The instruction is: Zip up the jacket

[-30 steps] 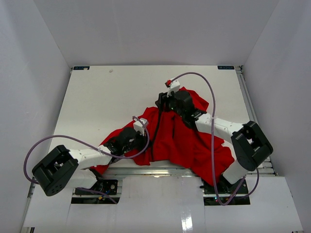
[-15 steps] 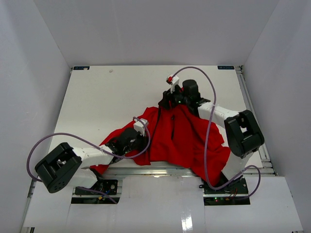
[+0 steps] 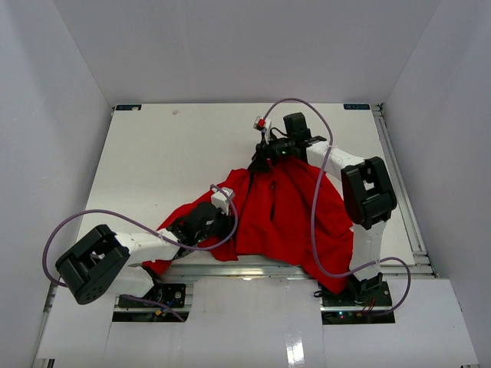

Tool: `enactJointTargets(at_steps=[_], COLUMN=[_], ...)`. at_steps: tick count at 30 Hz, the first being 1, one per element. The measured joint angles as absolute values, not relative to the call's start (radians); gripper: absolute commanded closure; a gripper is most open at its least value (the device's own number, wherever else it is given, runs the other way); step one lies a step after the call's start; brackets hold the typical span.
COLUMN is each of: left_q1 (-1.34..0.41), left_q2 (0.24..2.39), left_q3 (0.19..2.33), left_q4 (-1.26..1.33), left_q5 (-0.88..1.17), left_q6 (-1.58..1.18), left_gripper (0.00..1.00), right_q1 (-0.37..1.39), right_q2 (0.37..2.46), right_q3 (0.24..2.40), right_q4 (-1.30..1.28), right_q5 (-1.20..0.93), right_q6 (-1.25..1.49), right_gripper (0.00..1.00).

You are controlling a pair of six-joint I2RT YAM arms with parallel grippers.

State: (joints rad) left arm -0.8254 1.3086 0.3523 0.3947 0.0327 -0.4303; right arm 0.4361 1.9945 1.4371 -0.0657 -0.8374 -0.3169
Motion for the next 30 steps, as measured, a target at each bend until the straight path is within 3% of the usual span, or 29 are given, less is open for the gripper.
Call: enactJointTargets(at_steps=[19,23,27,30], left_q1=[-0.829,-0.829,-0.829,-0.829], left_q2=[1.311,1.311,1.305,1.298], left_q3=[0.352,0.352,0.352,0.352], left_q4=[0.396,0.396,0.391,0.388], left_q5=[0.029,0.029,0.029,0.029], left_q6=[-0.43,-0.43,-0.43,-0.43], left_gripper=[1.0,1.0,1.0,1.0], right_q1=[0.451,0.451,0.451,0.451], right_q2=[2.008,2.008,2.008,2.008], right_q3=[1.449,1.449,1.452,1.457], right_q4=[-0.243,-0.255,-0.266,-0.276], right_q5=[-0.841,-0.84,-0.841,-0.848], right_q6=[-0.447,-0.458,-0.463,-0.463], right_gripper=[0.45,0.59,0.92,0.92])
